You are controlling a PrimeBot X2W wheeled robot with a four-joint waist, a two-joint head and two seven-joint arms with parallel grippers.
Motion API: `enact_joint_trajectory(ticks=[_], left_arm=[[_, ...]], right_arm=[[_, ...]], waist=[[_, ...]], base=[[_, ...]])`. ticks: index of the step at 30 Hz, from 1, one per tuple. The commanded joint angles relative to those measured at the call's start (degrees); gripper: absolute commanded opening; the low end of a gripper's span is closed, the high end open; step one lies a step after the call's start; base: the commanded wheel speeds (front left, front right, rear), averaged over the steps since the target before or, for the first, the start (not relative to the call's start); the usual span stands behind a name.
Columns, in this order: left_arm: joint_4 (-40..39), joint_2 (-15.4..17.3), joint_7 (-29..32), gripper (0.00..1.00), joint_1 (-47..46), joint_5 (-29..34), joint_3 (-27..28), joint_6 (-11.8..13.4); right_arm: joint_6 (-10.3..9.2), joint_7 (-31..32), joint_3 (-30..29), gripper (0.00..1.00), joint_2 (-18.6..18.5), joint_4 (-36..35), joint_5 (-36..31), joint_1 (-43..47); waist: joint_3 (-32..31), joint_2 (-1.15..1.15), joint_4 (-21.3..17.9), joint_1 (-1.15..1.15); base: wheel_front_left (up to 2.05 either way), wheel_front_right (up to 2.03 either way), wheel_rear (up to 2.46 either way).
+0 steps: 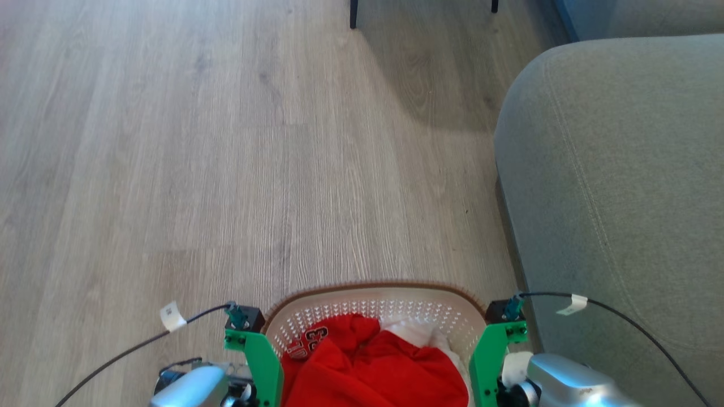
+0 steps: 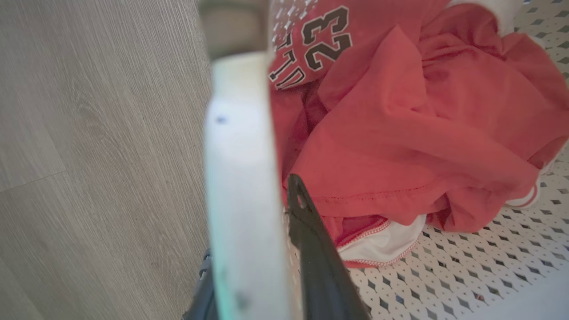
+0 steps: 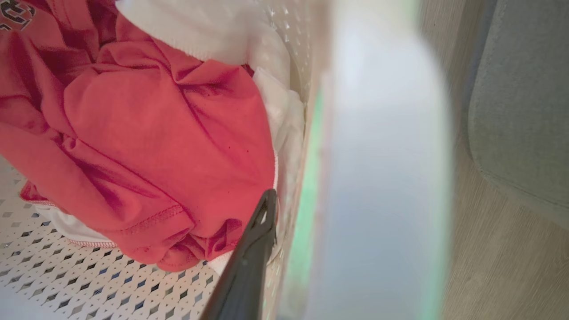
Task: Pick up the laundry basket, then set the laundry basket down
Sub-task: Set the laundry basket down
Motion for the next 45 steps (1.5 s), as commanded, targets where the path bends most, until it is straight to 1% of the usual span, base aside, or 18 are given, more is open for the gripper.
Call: enact_joint_trajectory(ticks=[1, 7, 12, 17, 25, 31, 35, 39, 45], left_arm=[[-0.39, 0.37, -0.25, 0.00, -2.37, 1.00, -1.00, -1.38], [0.19, 0.06, -0.93, 0.00, -3.69, 1.16, -1.00, -1.38], [1.40, -0.75, -3.05, 0.00, -5.90, 2.16, -1.00, -1.38], [2.97, -2.21, -5.81, 0.00, -9.06, 3.16, -1.00, -1.38], [5.88, -3.91, -10.17, 0.00, -16.73, 5.61, -1.00, -1.35], [6.36, -4.41, -12.54, 0.00, -21.67, 6.45, -0.92, -0.35], [4.48, -4.45, -13.37, 0.00, -24.24, 6.53, -0.89, 0.02], [3.42, -4.46, -14.01, 0.00, -26.51, 6.81, -0.90, 0.75], [2.40, -4.47, -15.30, 0.00, -28.99, 6.99, -0.92, 1.82]], right_arm=[[0.45, -1.41, -0.04, 0.00, 0.33, -1.93, -0.02, -4.43], [0.45, -2.26, -0.01, 0.00, -0.05, -2.14, 0.21, -5.64], [0.45, -3.36, -0.08, 0.00, -0.77, -2.48, 0.59, -7.11], [0.45, -6.18, -0.12, 0.00, -1.99, -3.08, 0.11, -9.53], [0.45, -14.63, -0.64, 0.00, -3.88, -3.29, -1.53, -15.71], [0.45, -18.63, -0.63, 0.00, -5.03, -2.46, -2.34, -19.35], [0.45, -20.24, -0.84, 0.00, -5.59, -1.90, -2.31, -21.89], [0.45, -21.48, -0.90, 0.00, -6.37, -1.63, -2.39, -24.02], [0.45, -22.81, -0.89, 0.00, -7.04, -1.31, -2.48, -25.96]], waist=[[0.37, 0.00, -0.04, 0.00], [3.20, 0.00, -0.16, 0.00], [7.71, 0.00, -0.01, 0.00], [14.20, 0.00, 0.51, 0.00], [27.31, 0.00, 0.98, 0.00], [34.47, 0.00, 1.25, 0.00], [38.56, 0.00, 1.46, 0.00], [41.91, 0.00, 1.80, 0.00], [45.33, 0.00, 2.31, 0.00]], base=[[0.00, 0.00, 0.00], [0.00, 0.00, 0.00], [0.00, 0.00, 0.00], [0.00, 0.00, 0.00], [0.00, 0.00, 0.00], [0.00, 0.00, 0.00], [0.00, 0.00, 0.00], [0.00, 0.00, 0.00], [0.00, 0.00, 0.00]])
